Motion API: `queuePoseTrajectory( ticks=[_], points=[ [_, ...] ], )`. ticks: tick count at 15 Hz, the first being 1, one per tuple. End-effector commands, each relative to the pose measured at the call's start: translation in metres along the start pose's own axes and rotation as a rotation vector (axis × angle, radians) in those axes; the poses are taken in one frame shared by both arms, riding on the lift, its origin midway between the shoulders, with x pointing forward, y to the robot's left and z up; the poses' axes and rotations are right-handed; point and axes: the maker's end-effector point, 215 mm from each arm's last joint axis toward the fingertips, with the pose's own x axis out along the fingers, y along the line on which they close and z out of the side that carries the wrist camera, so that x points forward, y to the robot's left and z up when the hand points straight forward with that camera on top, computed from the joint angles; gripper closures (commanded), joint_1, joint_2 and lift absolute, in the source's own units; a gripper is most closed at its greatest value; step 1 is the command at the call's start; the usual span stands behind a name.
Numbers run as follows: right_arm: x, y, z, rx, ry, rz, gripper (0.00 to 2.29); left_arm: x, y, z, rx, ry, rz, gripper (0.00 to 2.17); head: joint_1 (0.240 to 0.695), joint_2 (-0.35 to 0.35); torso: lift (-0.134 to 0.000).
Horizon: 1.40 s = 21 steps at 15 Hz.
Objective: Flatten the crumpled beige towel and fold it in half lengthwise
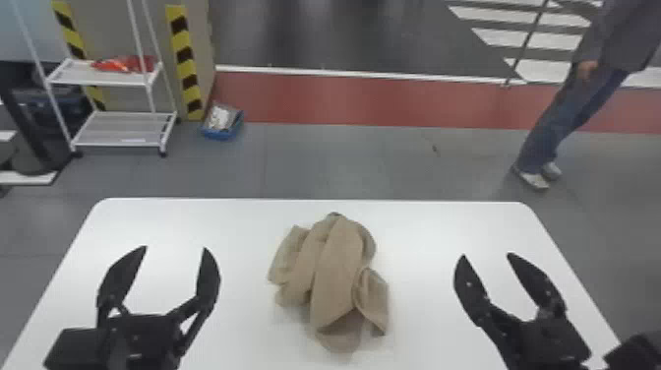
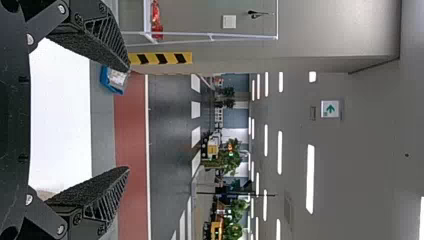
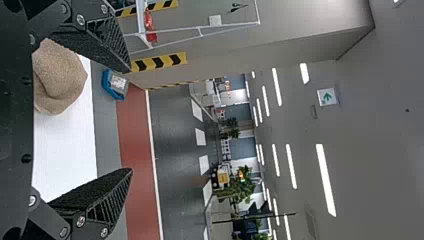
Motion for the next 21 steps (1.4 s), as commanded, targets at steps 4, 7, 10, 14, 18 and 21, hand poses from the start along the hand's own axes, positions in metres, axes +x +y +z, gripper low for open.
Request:
queuePoseTrajectory(
  ticks=[4,7,10,14,18,21],
  points=[
    [0.000,0.000,0.000,0.002,0.001,-0.001,0.19,-0.001,-0.001,0.000,0.001,0.000,-0.002,0.21,0.695,-0.119,0.000],
    [-0.001,-0.001,0.000,0.006,0.001,-0.003,0.19,-0.001,-0.001,0.000,0.001,0.000,0.000,0.21,0.695,-0.120,0.000],
    [-0.003,-0.001,0.000,0.006,0.002,-0.003,0.19,-0.002,-0.002,-0.001,0.000,0.003,-0.002,0.21,0.695,-0.123,0.000],
    [-0.004,-0.001,0.000,0.006,0.007,-0.001,0.19,-0.004,-0.002,0.000,-0.002,0.002,-0.001,0.20,0.695,-0.125,0.000],
    [0.007,0.002,-0.028,0.021,0.094,0.028,0.20,-0.005,-0.001,-0.003,0.001,0.007,0.004,0.20,0.695,-0.121,0.000],
    [0.023,0.015,-0.066,0.017,0.189,0.065,0.22,-0.006,-0.001,-0.004,0.003,0.010,0.005,0.19,0.695,-0.109,0.000]
  ],
)
